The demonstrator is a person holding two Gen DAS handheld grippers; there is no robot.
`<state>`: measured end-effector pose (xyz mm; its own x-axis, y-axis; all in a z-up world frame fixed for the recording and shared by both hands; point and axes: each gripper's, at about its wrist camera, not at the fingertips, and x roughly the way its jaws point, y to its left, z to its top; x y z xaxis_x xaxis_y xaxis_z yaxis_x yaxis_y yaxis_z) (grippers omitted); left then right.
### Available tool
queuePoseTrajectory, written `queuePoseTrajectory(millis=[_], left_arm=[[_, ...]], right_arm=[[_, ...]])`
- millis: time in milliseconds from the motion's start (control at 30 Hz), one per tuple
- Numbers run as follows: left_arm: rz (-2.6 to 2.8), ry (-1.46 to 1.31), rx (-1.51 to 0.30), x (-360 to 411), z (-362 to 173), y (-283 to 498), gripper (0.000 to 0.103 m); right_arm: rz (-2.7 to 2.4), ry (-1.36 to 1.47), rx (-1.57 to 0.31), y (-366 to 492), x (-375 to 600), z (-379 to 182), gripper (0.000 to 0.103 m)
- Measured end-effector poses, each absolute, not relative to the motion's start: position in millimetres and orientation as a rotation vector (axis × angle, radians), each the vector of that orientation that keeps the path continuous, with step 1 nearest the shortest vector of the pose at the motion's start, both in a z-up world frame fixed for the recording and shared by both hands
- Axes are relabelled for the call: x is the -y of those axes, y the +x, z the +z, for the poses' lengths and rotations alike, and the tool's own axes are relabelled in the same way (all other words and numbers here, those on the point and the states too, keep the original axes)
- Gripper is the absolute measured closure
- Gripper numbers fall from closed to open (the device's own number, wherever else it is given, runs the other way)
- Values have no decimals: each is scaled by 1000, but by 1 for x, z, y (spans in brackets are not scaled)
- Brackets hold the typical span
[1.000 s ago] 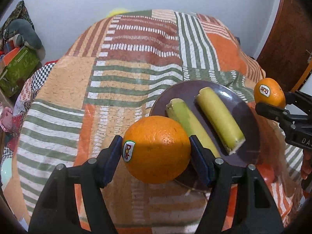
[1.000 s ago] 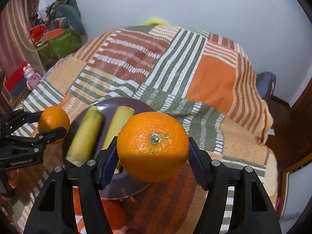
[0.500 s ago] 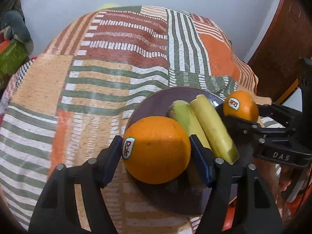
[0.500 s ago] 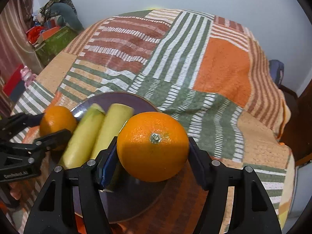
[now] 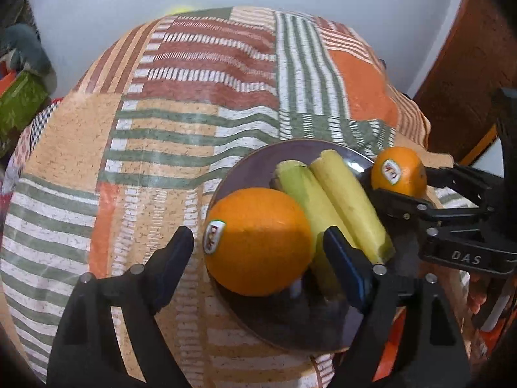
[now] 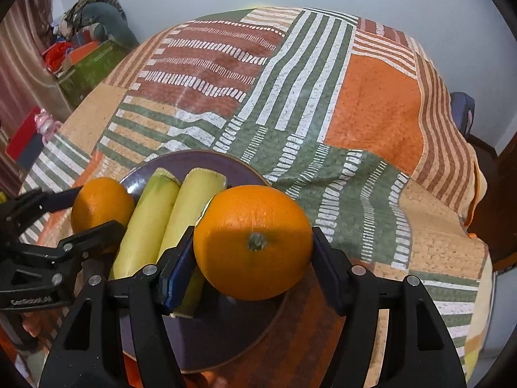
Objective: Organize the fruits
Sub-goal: 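Place both oranges on the plate beside the corn cobs and release, then grasp a red tomato with the left gripper while the right grasps another tomato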
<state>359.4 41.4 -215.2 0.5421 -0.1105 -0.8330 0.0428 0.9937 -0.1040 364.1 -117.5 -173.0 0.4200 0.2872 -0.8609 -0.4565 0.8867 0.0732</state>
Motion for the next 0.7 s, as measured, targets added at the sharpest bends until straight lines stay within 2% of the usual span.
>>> queuePoseTrajectory(millis=[200,700], left_arm=[[-58,55,-914,-22,-193,340,13],[-58,27,-856,-17,-152,275,13]], right_arm=[[450,-286,-959,340,110,-157,28],[451,-218,-869,270,135,-106,24]])
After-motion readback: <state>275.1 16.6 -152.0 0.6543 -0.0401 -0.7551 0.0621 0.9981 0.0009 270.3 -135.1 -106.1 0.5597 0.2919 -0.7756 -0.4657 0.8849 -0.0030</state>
